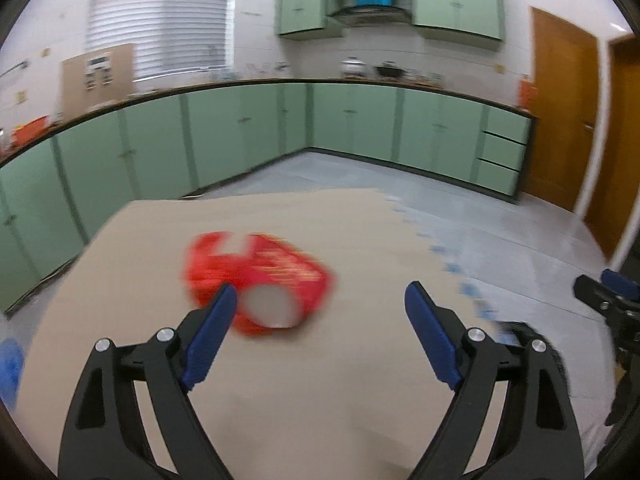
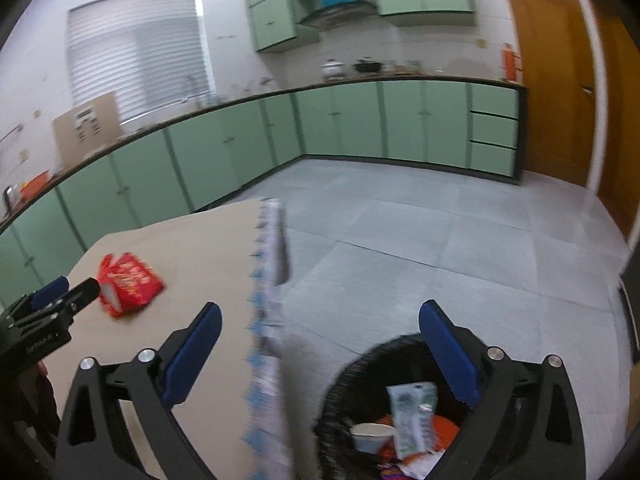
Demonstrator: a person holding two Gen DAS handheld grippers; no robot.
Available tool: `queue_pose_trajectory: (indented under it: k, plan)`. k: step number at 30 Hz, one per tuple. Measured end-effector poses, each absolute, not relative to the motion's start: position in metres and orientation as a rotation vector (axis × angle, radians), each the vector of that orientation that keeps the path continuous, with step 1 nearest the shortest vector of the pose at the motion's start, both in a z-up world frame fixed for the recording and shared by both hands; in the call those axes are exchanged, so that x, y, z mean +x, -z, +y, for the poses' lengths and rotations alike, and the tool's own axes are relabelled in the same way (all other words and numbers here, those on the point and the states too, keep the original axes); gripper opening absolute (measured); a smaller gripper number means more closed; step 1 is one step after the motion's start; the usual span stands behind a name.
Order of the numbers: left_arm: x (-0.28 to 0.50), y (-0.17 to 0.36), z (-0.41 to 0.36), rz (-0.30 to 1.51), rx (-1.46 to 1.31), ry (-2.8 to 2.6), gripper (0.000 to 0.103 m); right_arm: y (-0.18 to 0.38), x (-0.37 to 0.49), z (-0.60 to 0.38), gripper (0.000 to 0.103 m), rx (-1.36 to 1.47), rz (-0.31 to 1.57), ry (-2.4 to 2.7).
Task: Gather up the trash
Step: 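Move both open tools back over the red cup and red bag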
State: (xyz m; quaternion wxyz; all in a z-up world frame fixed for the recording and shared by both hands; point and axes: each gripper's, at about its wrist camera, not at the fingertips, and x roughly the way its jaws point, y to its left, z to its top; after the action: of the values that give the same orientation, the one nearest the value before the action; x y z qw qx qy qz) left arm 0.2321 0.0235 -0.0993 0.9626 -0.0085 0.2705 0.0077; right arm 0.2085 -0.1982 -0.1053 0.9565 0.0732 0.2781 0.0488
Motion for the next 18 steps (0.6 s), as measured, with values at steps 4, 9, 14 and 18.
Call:
queue_pose_trajectory:
  k: [4,9,14,18]
  plan:
    - [0.234,0.100,0.076,0.553,-0.028,-0.125,0.083,0.106,0.225,-0.152,0.097,0.115,0.558,-0.185]
    - [0.232,0.102,0.118,0.570,-0.043,-0.197,0.083,0.109,0.246,-0.091,0.097,0.084,0.569,-0.271]
    - [0.231,0.112,0.148,0.588,-0.056,-0.227,0.083,0.111,0.260,-0.043,0.097,0.055,0.575,-0.323]
    - [0.231,0.116,0.166,0.602,-0.067,-0.240,0.083,0.114,0.271,-0.017,0.097,0.050,0.593,-0.352]
